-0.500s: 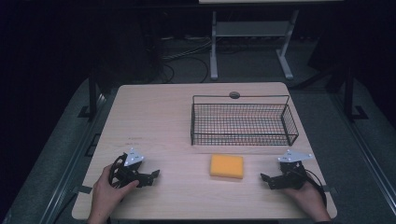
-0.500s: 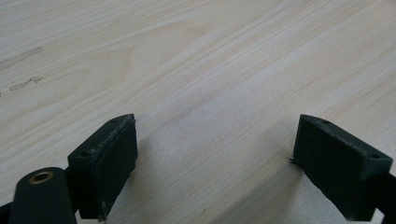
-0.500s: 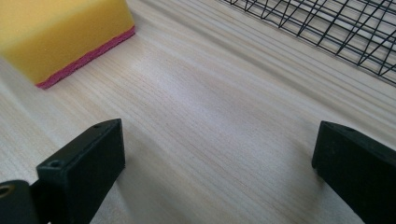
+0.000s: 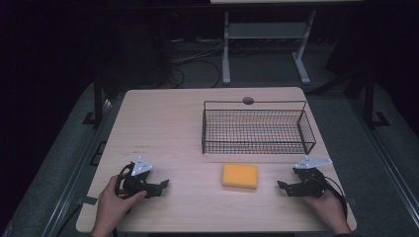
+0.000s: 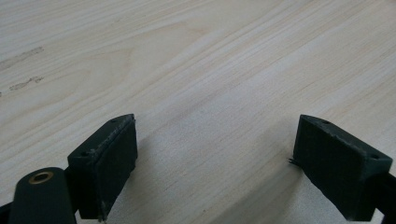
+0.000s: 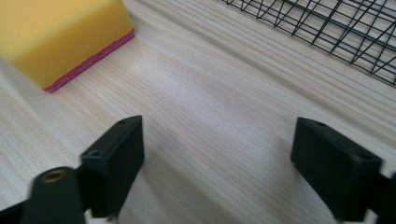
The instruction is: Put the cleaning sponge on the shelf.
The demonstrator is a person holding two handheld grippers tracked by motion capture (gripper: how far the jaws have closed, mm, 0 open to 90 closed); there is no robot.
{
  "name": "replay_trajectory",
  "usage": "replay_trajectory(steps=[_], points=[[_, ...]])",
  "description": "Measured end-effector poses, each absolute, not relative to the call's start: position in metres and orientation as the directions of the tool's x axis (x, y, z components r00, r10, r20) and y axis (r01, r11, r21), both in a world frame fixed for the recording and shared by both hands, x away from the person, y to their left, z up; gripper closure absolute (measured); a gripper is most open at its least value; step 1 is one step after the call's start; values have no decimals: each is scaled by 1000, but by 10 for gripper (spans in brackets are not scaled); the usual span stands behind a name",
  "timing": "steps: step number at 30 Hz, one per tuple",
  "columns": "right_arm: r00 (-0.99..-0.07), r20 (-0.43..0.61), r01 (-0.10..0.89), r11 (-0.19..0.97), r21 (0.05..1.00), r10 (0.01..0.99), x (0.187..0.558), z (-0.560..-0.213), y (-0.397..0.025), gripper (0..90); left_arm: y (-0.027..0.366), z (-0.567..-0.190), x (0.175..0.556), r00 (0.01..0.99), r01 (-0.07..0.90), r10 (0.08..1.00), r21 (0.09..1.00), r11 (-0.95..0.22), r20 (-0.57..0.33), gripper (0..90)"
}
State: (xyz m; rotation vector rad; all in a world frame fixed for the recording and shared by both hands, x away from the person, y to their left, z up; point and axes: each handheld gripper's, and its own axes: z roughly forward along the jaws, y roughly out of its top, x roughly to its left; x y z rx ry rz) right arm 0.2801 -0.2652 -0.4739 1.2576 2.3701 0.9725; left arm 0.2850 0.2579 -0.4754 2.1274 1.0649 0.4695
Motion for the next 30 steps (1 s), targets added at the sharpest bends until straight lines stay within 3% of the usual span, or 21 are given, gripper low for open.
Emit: replay_trajectory(steps=[2, 3, 4, 11, 13, 18, 30], points=[[-580, 61, 619, 391, 681, 812, 280, -473, -266, 235, 258, -475, 285, 596, 548, 803, 726, -416, 10, 129], [-585, 74, 616, 384, 688, 808, 282, -471, -266, 326, 258, -475, 285, 596, 549, 803, 725, -416, 9, 129], [-585, 74, 616, 384, 688, 808, 282, -471, -266, 326, 258, -475, 285, 596, 548, 803, 726, -416, 10, 129], [-615, 80, 586, 386, 713, 785, 286, -461, -265, 603, 258, -475, 285, 596, 549, 803, 725, -416, 10, 129], [-630, 83, 577, 394, 716, 772, 289, -457, -263, 735, 258, -475, 285, 595, 549, 803, 726, -415, 10, 129], [-644, 86, 563, 394, 727, 761, 294, -453, -257, 891, 258, -475, 285, 595, 549, 803, 726, -415, 9, 130], [-683, 74, 539, 433, 723, 727, 311, -448, -240, 895, 258, -475, 285, 595, 549, 804, 726, -414, 9, 130]])
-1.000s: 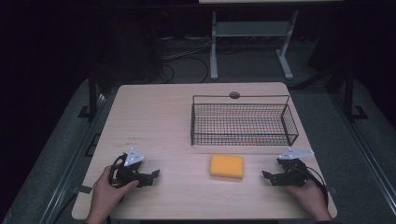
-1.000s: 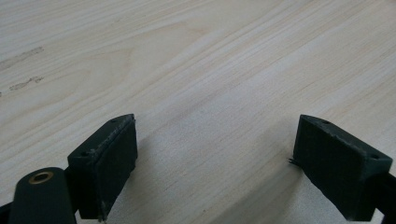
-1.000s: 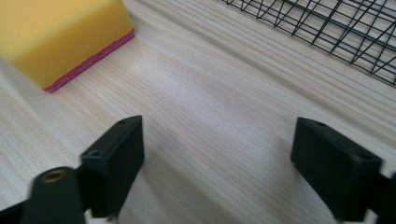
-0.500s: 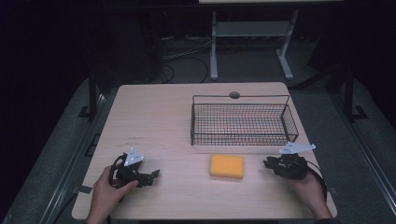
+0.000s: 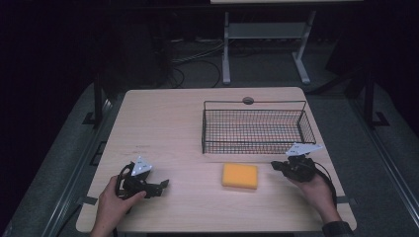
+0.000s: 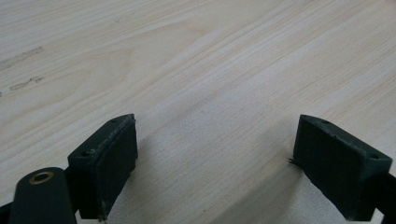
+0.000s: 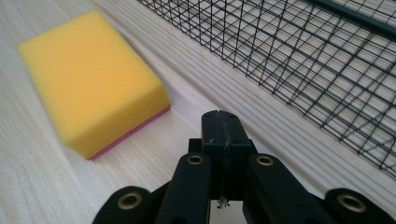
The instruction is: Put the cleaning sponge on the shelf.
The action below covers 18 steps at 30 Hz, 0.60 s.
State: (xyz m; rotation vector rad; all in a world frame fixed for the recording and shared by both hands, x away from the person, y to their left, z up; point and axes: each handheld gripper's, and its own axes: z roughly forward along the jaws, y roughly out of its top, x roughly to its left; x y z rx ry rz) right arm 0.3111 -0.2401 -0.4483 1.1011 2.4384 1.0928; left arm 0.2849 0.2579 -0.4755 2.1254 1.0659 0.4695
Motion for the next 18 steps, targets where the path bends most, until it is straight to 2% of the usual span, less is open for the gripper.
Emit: replay_trajectory(steps=[18], points=[[-716, 73, 526, 468, 710, 694, 332, -452, -216, 895, 258, -475, 285, 595, 550, 803, 725, -415, 8, 129]])
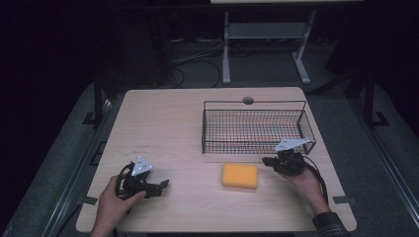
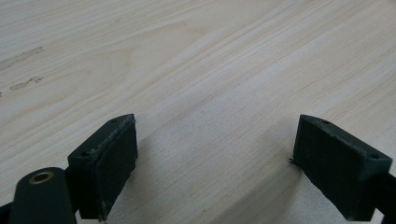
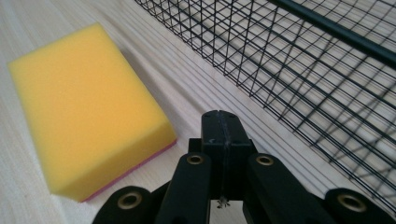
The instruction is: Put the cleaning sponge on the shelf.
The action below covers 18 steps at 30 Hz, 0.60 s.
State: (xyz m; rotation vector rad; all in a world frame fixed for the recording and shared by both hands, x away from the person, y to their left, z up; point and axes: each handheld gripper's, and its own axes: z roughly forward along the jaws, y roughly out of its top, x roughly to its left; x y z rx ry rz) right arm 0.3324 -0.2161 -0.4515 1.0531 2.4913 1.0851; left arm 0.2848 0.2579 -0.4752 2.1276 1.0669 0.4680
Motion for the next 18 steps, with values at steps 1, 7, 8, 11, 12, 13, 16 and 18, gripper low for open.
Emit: replay_trajectory(steps=[1, 7, 8, 11, 12, 13, 16, 18], points=[[-723, 73, 524, 476, 706, 687, 335, -453, -214, 895, 258, -475, 285, 595, 550, 804, 725, -415, 8, 130], [-735, 76, 521, 490, 698, 673, 342, -458, -206, 894, 258, -475, 285, 595, 550, 804, 725, -415, 8, 130], [-735, 76, 521, 490, 698, 673, 342, -458, -206, 894, 258, -475, 285, 595, 550, 804, 725, -415, 8, 129], [-743, 82, 522, 498, 692, 664, 344, -461, -203, 894, 258, -475, 285, 595, 550, 804, 724, -415, 8, 130], [-744, 83, 522, 500, 691, 662, 344, -461, -202, 894, 258, -475, 285, 595, 550, 804, 724, -415, 8, 129], [-744, 83, 522, 500, 691, 662, 344, -461, -202, 894, 258, -475, 285, 595, 550, 804, 725, -415, 8, 129], [-750, 88, 524, 508, 684, 656, 343, -463, -200, 893, 258, -475, 285, 595, 550, 804, 725, -415, 8, 129], [-758, 87, 518, 515, 682, 647, 343, -463, -200, 893, 258, -475, 285, 595, 550, 804, 724, -415, 8, 130]])
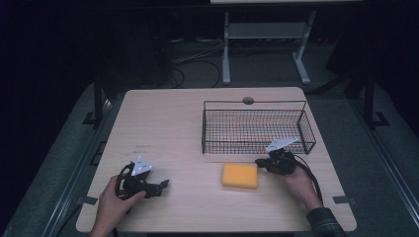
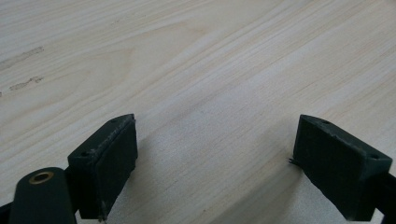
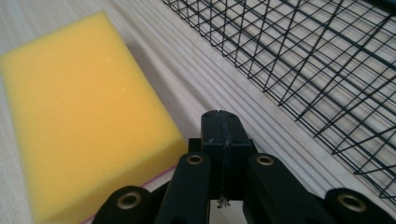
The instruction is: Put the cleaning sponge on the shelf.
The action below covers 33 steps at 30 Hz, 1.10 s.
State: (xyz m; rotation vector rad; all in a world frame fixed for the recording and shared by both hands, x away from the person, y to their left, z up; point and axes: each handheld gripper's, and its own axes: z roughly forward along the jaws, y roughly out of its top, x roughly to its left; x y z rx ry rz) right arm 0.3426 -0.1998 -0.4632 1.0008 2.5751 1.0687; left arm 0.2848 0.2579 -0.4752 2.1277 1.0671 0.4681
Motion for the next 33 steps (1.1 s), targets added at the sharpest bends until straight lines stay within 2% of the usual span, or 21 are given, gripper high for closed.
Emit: replay_trajectory(steps=[33], points=[[-797, 136, 512, 540, 668, 588, 315, -458, -198, 894, 258, -475, 285, 595, 549, 804, 726, -414, 8, 129]])
